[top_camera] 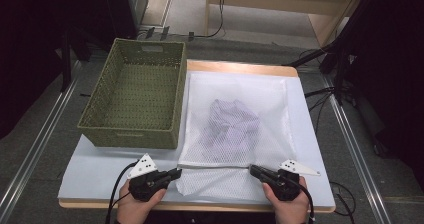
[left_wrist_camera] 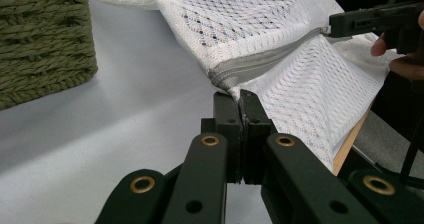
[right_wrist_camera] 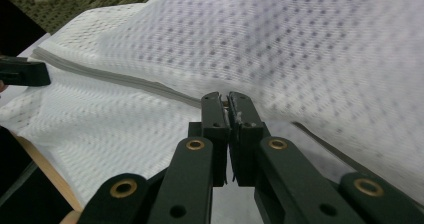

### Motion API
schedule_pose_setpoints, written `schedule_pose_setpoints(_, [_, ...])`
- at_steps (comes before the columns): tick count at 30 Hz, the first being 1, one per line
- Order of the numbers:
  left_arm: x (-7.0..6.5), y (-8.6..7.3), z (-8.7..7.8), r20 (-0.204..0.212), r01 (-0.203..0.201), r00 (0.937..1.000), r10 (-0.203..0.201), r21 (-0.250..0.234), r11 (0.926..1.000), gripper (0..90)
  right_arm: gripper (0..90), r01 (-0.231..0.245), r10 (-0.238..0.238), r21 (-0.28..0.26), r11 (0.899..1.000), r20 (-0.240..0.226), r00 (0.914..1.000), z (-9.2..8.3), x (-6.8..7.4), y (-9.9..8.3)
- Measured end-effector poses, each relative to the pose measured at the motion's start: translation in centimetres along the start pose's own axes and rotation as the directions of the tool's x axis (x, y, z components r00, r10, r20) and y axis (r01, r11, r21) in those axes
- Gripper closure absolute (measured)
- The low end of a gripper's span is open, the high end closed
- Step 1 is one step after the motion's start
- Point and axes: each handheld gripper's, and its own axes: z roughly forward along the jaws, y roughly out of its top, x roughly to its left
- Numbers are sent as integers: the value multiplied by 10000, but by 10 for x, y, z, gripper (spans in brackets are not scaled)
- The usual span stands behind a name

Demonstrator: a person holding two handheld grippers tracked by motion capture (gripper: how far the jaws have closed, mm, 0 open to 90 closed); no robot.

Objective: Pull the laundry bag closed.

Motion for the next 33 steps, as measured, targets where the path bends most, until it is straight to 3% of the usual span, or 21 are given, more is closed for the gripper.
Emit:
schedule_pose_setpoints(15, [1, 0, 0, 5, 16, 10000, -16, -3, 10000, 899, 881, -734, 775, -543, 9958, 794, 9938, -35, -38, -4])
schedule_pose_setpoints(33, [1, -1, 0, -14, -6, 10000, 6, 0, 10000, 899, 881, -836, 900, -649, 9944, 1033, 9906, -44, -46, -6])
